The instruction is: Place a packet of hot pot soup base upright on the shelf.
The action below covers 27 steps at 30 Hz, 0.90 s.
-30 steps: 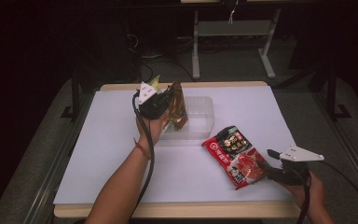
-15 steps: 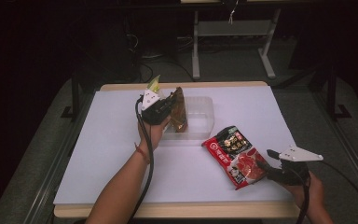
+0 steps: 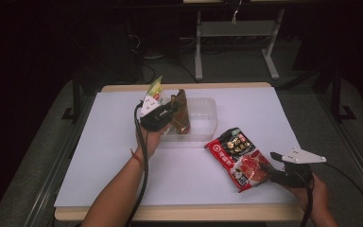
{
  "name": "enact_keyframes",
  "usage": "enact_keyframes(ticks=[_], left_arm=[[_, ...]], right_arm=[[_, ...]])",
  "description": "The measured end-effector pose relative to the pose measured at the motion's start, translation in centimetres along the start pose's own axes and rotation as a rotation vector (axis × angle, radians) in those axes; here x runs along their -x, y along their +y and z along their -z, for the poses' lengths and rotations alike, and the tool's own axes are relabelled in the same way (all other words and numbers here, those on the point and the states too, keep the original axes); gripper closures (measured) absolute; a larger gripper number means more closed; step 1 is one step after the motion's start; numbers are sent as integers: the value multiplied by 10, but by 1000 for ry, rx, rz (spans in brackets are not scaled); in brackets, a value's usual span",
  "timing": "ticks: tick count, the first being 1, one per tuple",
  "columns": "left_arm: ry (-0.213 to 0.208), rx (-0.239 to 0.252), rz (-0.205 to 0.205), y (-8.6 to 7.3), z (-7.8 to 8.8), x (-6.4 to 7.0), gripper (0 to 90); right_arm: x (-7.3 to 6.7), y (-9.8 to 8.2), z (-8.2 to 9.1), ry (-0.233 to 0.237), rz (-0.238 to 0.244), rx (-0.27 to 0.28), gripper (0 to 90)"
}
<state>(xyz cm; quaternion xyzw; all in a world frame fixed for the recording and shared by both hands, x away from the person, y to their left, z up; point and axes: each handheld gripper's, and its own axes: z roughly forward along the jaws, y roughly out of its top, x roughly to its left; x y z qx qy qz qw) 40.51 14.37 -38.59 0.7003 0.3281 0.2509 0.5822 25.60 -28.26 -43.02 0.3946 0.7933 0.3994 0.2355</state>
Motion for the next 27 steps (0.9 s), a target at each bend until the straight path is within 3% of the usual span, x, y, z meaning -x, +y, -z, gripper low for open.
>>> enact_keyframes(ticks=[1,5,7,9,10,12,15,20,21,23,27], left_arm=[[-3,0,-4,1,1,0,665],[-11,4,-38,4,11,3,639],[-23,3,-57,5,17,6,564],[-30,-7,-107,6,29,12,530],[-30,-7,-107,6,29,12,525],[-62,-15,-116,5,37,15,504],[-94,-19,-161,4,50,24,493],[-164,-53,-172,0,64,34,501],[-206,-68,-154,-3,66,36,512],[-220,-96,-161,-10,70,38,507],[-289,-169,-150,-29,73,43,503]], right_arm=[[0,0,0,-3,-1,2,420],[1,0,1,-12,-7,-2,434],[3,0,2,-14,-7,-2,444],[3,-1,2,-20,-14,-5,448],[3,-1,2,-24,-17,-8,453],[4,-1,2,-42,-21,-17,464],[6,-1,3,-54,-30,-24,478],[10,-2,3,-84,-47,-43,526],[10,-2,3,-89,-50,-47,545],[13,-3,4,-110,-68,-49,617],[17,-5,3,-115,-85,-63,657]])
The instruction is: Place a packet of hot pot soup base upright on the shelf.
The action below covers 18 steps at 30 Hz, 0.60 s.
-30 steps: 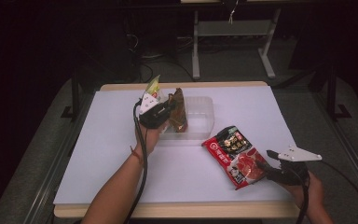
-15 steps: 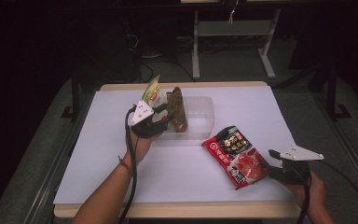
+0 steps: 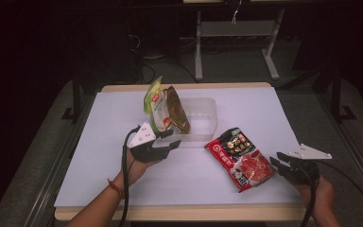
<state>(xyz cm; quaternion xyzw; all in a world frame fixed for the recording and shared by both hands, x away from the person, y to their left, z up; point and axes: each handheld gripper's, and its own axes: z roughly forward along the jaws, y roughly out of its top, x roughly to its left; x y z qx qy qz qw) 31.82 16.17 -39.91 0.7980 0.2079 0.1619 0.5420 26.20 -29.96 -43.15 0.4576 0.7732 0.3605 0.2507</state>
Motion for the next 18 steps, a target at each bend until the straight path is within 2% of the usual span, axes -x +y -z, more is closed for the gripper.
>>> enact_keyframes(ticks=[3,6,9,11,13,14,15,16,18], left_arm=[[-32,-35,23,-10,-5,2,464],[-29,-74,8,-14,-9,5,408],[-38,-97,24,-19,-10,6,373],[-34,-124,-1,-22,-13,8,372],[-46,-124,7,-23,-14,9,364],[-41,-126,3,-24,-14,10,364],[-18,-125,-10,-24,-15,11,364],[-6,-119,-9,-24,-15,11,364],[-3,-115,2,-25,-15,11,364]], right_arm=[[3,-1,-3,13,-10,-19,671],[2,-1,-5,22,-9,-24,661],[-1,1,-3,40,-2,-10,642],[-2,1,-3,43,3,-10,627],[-3,2,-3,55,3,-4,600],[-4,2,-3,64,0,-1,599],[-4,2,-2,77,-2,1,597],[-4,2,-2,95,-7,10,560],[-4,2,-2,109,-16,13,553]])
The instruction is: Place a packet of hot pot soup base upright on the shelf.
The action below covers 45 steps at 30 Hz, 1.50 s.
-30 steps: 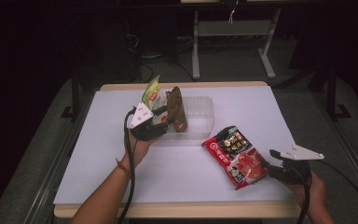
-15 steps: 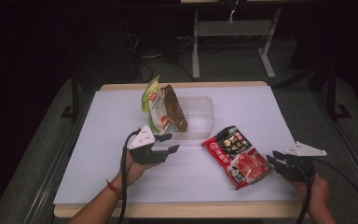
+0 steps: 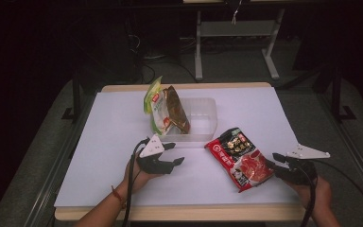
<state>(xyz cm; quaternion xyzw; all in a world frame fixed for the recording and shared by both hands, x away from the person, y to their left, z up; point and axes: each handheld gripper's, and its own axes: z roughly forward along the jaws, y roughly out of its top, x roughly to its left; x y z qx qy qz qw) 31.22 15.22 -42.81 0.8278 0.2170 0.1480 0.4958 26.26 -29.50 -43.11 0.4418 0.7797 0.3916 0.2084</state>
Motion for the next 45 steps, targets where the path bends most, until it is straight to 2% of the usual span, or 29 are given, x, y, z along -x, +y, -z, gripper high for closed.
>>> enact_keyframes(ticks=[2,4,9,13,21,26,32,34,40,45], left_arm=[[-3,-8,-6,-1,-1,0,363],[-12,-11,8,-2,-2,-1,362],[-23,-16,17,-4,-4,-2,354],[-34,-27,20,-4,-6,-1,343],[-40,-31,27,-5,-8,-1,337],[-65,-31,58,-6,-12,-1,336],[-106,-43,69,-7,-17,2,324],[-103,-52,60,-7,-18,3,322],[-112,-51,69,-7,-19,3,324],[-114,-55,73,-7,-21,4,330]], right_arm=[[1,0,-1,34,-21,3,534],[2,-1,-3,61,-38,-11,522],[3,-2,-6,89,-55,-23,509],[3,-3,-9,137,-67,-53,473],[4,-5,-12,158,-90,-70,461],[6,-8,-16,193,-130,-81,461],[4,-8,-17,209,-119,-94,464],[2,-8,-17,217,-123,-99,469],[-3,-6,-19,236,-114,-108,491],[-14,-4,-20,285,-105,-124,513]])
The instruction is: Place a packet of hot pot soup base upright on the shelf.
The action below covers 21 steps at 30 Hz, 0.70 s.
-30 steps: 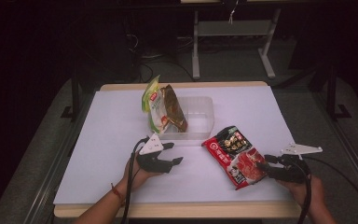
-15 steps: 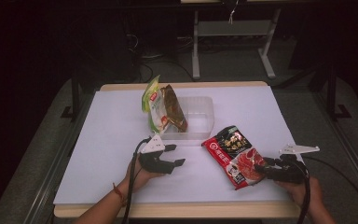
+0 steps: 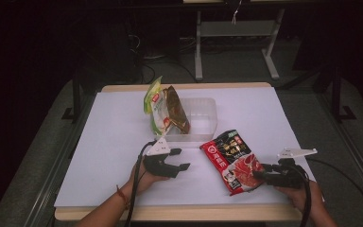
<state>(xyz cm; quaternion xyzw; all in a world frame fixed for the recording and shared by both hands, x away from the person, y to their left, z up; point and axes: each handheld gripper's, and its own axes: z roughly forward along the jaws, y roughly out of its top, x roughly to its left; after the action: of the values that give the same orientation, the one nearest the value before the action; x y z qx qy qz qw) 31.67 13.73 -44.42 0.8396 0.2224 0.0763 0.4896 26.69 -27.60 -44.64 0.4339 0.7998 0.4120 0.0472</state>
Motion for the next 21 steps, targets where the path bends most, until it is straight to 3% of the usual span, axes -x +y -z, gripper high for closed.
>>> enact_keyframes(ticks=[4,8,11,15,18,20,21], left_arm=[[-2,-1,5,0,0,0,336],[-5,6,19,0,1,-1,336],[-3,4,30,-1,0,-2,336],[-1,-4,31,-1,-2,-2,336],[-1,-5,31,0,-3,-2,345],[-3,1,51,0,-5,-2,364],[-13,9,76,0,-6,-2,382]], right_arm=[[-13,2,-6,44,30,-23,501],[-17,4,-4,14,61,-31,445],[-15,5,2,0,75,-8,497],[-17,7,14,-74,149,36,580],[-13,7,21,-127,165,76,683],[-11,6,21,-196,182,77,735],[-10,6,21,-208,178,72,769]])
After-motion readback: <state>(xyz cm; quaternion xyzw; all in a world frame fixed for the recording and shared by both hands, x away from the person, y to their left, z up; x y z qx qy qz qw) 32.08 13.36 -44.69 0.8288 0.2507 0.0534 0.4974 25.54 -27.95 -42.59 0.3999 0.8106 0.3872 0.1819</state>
